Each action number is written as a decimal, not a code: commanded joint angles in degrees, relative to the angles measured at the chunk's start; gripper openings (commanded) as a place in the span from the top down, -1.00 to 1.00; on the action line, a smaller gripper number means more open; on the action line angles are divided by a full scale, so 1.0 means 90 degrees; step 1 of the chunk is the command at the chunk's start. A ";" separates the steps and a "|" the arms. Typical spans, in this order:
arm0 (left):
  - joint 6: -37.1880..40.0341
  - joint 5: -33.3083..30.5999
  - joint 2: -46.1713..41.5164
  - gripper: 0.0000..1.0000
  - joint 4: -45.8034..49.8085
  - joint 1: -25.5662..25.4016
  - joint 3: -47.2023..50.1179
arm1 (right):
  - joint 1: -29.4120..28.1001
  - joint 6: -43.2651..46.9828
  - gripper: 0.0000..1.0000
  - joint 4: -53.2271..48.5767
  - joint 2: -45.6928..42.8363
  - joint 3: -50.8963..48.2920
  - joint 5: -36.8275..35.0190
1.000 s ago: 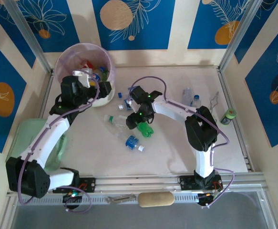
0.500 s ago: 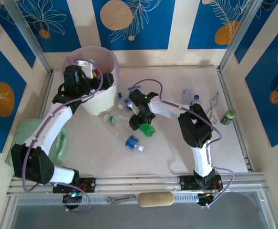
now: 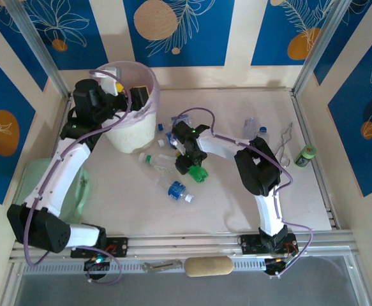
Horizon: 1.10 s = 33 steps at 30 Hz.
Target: Put the plastic bottles in the bin
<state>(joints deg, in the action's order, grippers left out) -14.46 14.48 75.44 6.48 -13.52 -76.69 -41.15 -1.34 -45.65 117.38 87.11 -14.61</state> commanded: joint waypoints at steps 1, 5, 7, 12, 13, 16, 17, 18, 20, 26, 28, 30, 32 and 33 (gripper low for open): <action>0.0027 0.0041 -0.0282 -0.99 -0.0034 0.0017 -0.0184 | 0.0087 -0.0044 -0.29 0.0048 -0.0049 -0.0164 0.0218; -0.0294 0.0425 -0.0411 -0.99 -0.0114 0.0018 -0.0096 | 0.0290 -0.0346 -0.11 0.0268 -0.0462 -0.0419 0.0533; -0.0458 0.0704 -0.0433 -0.99 -0.0108 0.0007 0.0003 | 0.0431 -0.0576 -0.09 0.0386 -0.0769 -0.0515 0.0772; -0.0890 0.1071 -0.0609 -0.99 -0.0323 -0.0135 0.0579 | 0.0892 -0.1492 -0.06 0.0751 -0.1695 -0.0737 0.1504; -0.0896 0.1059 -0.0641 -0.99 -0.0262 -0.0215 0.0636 | 0.0981 -0.1726 -0.06 0.0832 -0.1879 -0.0781 0.1628; -0.0875 0.0793 -0.0729 -0.99 0.0004 -0.0591 0.0811 | 0.1301 -0.2648 -0.06 0.1298 -0.2528 -0.1013 0.2047; -0.0883 0.0654 -0.0775 -0.99 0.0029 -0.0755 0.0914 | 0.1410 -0.2988 -0.06 0.1537 -0.2784 -0.1137 0.2200; -0.0898 0.0512 -0.0807 -0.99 0.0015 -0.0916 0.1028 | 0.1521 -0.3314 -0.06 0.1819 -0.3014 -0.1266 0.2336; -0.0994 0.0310 -0.0873 -0.99 -0.0101 -0.1208 0.1260 | 0.1690 -0.3815 -0.06 0.2331 -0.3382 -0.1477 0.2491; -0.1350 -0.0300 -0.0811 -0.99 -0.0211 -0.1912 0.1723 | 0.1971 -0.5007 -0.01 0.3688 -0.4275 -0.1926 0.2307; -0.1405 -0.0298 -0.0756 -0.99 -0.0318 -0.2100 0.1822 | 0.1986 -0.5249 0.01 0.4057 -0.4399 -0.2053 0.2167; -0.1463 -0.0154 -0.0676 -0.99 -0.0532 -0.2272 0.1925 | 0.1958 -0.5514 0.03 0.4445 -0.4458 -0.2155 0.2098; -0.1452 -0.0072 -0.0578 -0.99 -0.0628 -0.2423 0.1948 | 0.1874 -0.5709 0.04 0.4835 -0.4452 -0.2243 0.2056; -0.1418 0.0006 -0.0504 -1.00 -0.0677 -0.2479 0.1948 | 0.1808 -0.5761 0.04 0.5001 -0.4428 -0.2247 0.2045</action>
<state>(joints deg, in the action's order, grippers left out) -26.55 13.87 69.69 4.21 -34.24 -59.75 -23.88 -48.14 -8.47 78.13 67.83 4.45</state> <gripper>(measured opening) 0.998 0.567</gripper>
